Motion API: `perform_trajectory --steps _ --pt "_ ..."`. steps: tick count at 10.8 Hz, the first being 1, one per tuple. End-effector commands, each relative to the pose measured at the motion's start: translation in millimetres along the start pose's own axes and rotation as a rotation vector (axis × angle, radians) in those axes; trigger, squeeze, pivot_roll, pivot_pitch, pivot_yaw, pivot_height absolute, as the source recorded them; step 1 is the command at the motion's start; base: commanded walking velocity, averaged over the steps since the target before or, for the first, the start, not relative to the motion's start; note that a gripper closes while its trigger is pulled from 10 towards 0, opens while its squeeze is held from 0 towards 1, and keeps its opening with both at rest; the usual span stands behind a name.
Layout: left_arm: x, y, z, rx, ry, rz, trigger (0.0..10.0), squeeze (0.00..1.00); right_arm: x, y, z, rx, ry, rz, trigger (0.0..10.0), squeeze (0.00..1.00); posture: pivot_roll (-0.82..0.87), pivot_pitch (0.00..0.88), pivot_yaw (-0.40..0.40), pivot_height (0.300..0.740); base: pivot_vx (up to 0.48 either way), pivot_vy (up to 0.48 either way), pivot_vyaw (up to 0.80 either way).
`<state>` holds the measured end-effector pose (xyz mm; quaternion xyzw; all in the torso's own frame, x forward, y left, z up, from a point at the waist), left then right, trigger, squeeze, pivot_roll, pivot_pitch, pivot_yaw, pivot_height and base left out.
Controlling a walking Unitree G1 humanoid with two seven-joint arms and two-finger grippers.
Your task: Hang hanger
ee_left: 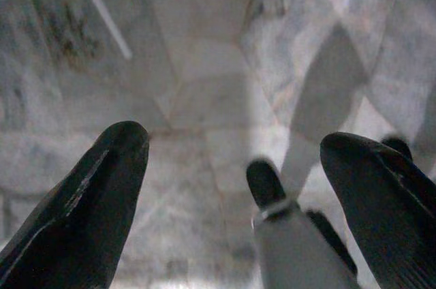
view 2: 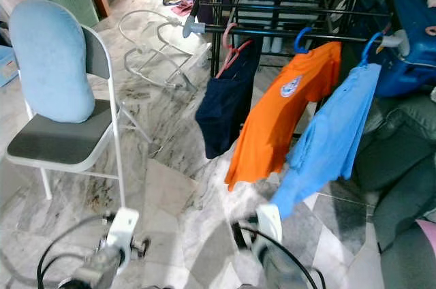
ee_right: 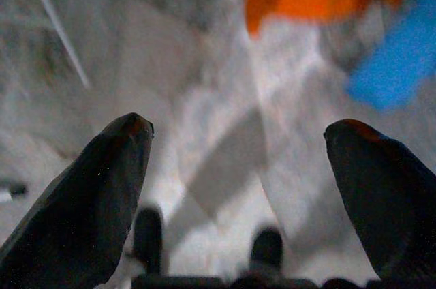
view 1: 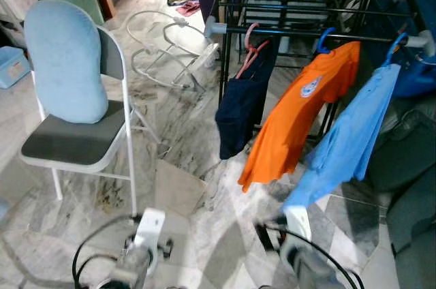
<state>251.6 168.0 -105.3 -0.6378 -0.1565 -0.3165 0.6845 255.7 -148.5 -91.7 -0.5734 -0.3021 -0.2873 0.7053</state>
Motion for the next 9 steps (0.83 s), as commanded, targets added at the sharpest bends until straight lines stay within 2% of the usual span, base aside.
perform_trajectory --steps 1,3,4,5,6,8,9 --pt "-13.1 -1.9 7.6 0.025 -0.02 0.045 10.0 0.0 -15.4 -2.6 -2.0 -0.021 0.029 0.059 10.0 0.0 -0.16 0.065 0.04 0.74 0.0 0.0 0.0" --pt "-30.9 -4.2 6.3 0.008 -0.103 0.133 10.0 0.0 -23.5 -5.9 -9.8 -0.053 0.046 0.083 10.0 0.0 -0.14 0.066 0.039 0.74 0.0 0.0 0.0" --pt "-35.3 -5.0 3.4 -0.004 -0.097 0.152 10.0 0.0 -30.0 -9.6 -19.4 -0.087 0.035 0.111 10.0 0.0 -0.13 0.065 0.043 0.74 0.0 0.0 0.0" --pt "-35.0 -4.7 0.8 -0.003 -0.097 0.151 10.0 0.0 -33.1 -11.2 -22.2 -0.092 0.017 0.125 10.0 0.0 -0.13 0.065 0.044 0.74 0.0 0.0 0.0" --pt "-34.3 -4.2 -6.8 0.002 -0.113 0.151 10.0 0.0 -33.9 -11.6 -22.7 -0.097 0.027 0.124 10.0 0.0 -0.13 0.063 0.046 0.74 0.0 0.0 0.0" --pt "-32.8 -3.6 -12.2 0.001 -0.142 0.154 10.0 0.0 -32.5 -11.4 -23.4 -0.104 0.04 0.115 10.0 0.0 -0.14 0.065 0.046 0.74 0.0 0.0 0.0" --pt "-33.0 -3.8 -8.6 0.004 -0.137 0.152 10.0 0.0 -31.8 -11.3 -24.3 -0.112 0.057 0.11 10.0 0.0 -0.13 0.064 0.047 0.74 0.0 0.0 0.0"
Point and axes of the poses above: a point about 5 cm out from each wrist's last joint towards the gripper, its own y axis pointing out of the wrist towards the gripper, its own x axis along the axis of the wrist's last joint, z = x × y, the point moved 5 cm from there along y, pointing out of the wrist towards the gripper
